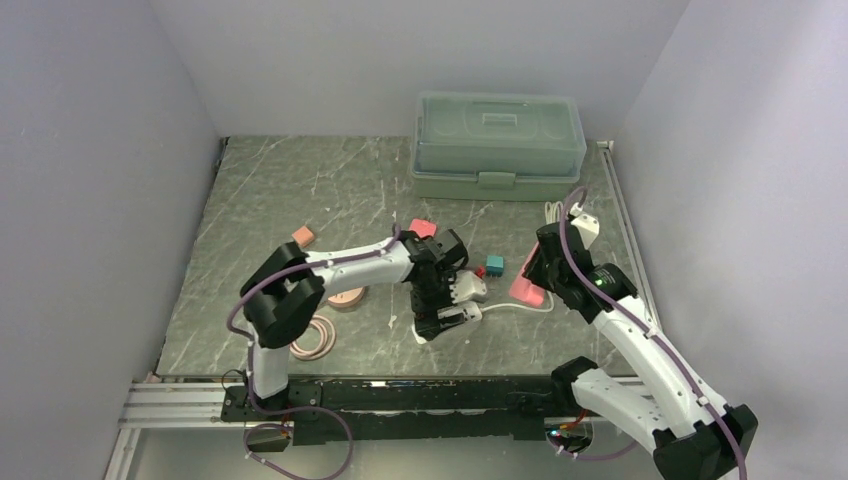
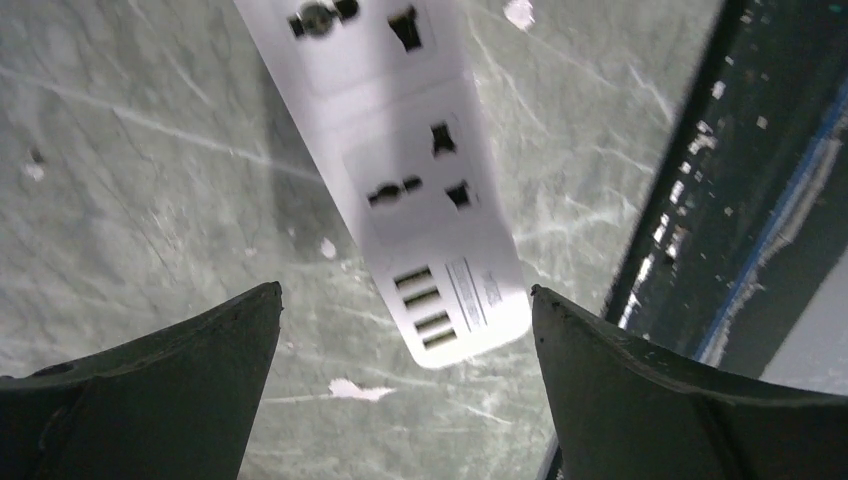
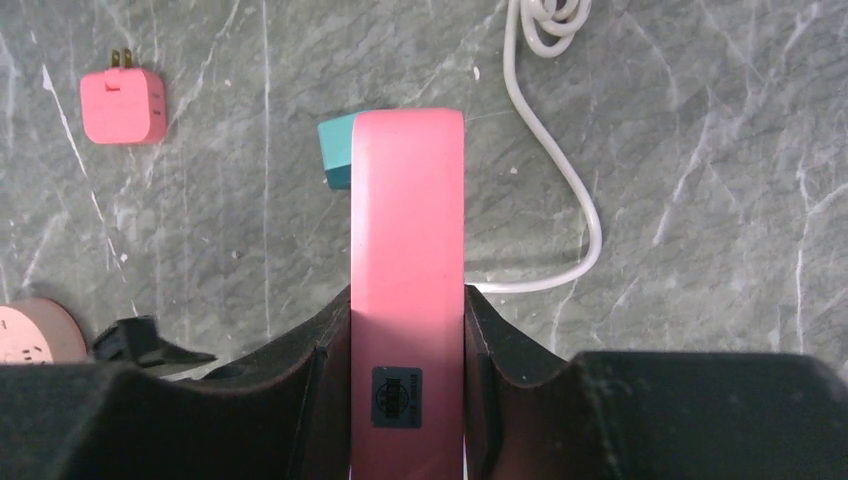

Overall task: Insert the plug
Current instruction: Move the socket to the center of the board, then insert the plug into the socket.

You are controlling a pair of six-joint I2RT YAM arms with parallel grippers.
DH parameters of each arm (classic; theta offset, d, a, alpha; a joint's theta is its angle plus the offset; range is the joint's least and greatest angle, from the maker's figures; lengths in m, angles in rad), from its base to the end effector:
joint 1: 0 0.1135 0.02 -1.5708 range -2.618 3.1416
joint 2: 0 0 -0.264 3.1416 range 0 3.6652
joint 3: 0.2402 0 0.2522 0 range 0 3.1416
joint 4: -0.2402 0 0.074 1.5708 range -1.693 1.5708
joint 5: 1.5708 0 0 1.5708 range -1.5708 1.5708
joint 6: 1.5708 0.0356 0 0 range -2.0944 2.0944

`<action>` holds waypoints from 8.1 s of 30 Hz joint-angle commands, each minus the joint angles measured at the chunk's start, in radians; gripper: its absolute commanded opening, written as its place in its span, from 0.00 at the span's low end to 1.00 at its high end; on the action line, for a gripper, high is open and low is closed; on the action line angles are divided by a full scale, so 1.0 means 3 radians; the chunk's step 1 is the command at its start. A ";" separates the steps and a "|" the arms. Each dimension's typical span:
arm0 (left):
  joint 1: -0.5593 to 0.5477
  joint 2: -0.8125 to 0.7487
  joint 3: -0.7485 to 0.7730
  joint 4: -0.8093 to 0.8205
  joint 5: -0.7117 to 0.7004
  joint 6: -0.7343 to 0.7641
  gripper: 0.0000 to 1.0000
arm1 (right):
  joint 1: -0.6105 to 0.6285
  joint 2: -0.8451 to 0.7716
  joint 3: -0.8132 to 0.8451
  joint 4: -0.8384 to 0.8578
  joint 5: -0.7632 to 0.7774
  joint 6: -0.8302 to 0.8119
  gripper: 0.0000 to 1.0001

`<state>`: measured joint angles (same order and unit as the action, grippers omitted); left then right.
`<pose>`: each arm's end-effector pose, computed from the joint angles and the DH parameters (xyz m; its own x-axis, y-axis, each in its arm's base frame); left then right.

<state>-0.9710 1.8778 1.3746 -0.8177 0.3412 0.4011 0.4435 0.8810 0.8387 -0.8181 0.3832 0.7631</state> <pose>0.1990 -0.3121 0.1954 -0.1816 0.9173 -0.3543 0.9727 0.1145 -0.2019 0.1584 0.0605 0.2856 -0.6177 0.4162 -0.6672 0.3448 0.9059 0.2459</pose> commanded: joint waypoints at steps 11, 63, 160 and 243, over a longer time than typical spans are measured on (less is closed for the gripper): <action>-0.0127 0.0520 0.0357 0.0198 -0.0593 -0.0234 0.97 | -0.0294 -0.0263 -0.0022 0.0236 -0.0229 -0.0176 0.00; 0.1281 -0.0480 -0.0211 0.0341 0.0138 -0.0597 1.00 | 0.0997 -0.0373 -0.2066 0.3441 0.0126 0.1718 0.00; 0.1815 -0.1100 0.0150 0.1217 0.3265 -0.2883 0.00 | 0.0459 0.0381 -0.1020 0.5441 -0.2291 0.0544 0.47; 0.1097 -0.0186 -0.0769 0.0155 0.0963 0.0757 0.51 | 0.1155 0.1615 -0.2601 0.6480 0.0094 0.3131 0.00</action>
<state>-0.6285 1.8130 1.1538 -0.7868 0.5755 0.6456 0.7864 1.3216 0.0437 0.9699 0.4324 1.7000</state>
